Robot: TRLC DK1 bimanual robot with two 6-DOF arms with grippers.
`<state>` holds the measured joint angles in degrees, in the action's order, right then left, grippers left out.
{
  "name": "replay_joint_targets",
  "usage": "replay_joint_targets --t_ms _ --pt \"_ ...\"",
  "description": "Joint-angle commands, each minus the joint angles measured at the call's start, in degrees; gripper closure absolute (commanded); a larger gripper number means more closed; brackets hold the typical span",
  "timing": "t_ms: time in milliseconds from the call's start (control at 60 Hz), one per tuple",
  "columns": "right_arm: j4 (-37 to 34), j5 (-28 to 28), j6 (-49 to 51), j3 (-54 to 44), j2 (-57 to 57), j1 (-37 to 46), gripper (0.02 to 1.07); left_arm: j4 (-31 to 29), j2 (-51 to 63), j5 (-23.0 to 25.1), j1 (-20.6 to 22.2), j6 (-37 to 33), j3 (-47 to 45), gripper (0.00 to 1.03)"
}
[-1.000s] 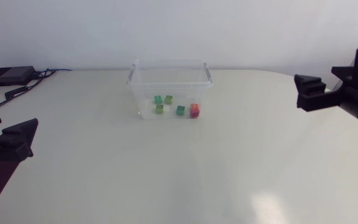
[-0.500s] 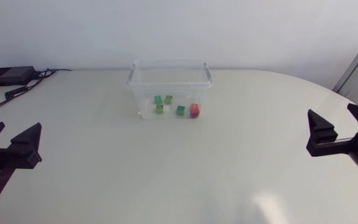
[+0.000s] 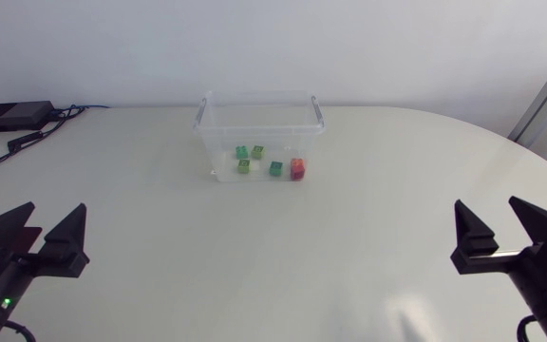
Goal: Place the duplo bricks in the container
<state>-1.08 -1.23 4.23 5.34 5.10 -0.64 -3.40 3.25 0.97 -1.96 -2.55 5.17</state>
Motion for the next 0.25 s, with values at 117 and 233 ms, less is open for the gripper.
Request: replay_joint_targets --t_ms 117,233 --pt "1.1 1.2 -4.2 -5.3 -5.1 0.6 0.06 3.4 -3.2 -1.0 2.0 2.5 -5.2 0.05" --pt "1.1 1.2 -4.2 -5.3 -5.1 0.6 0.06 3.4 -3.2 -1.0 2.0 2.5 -5.2 0.05"
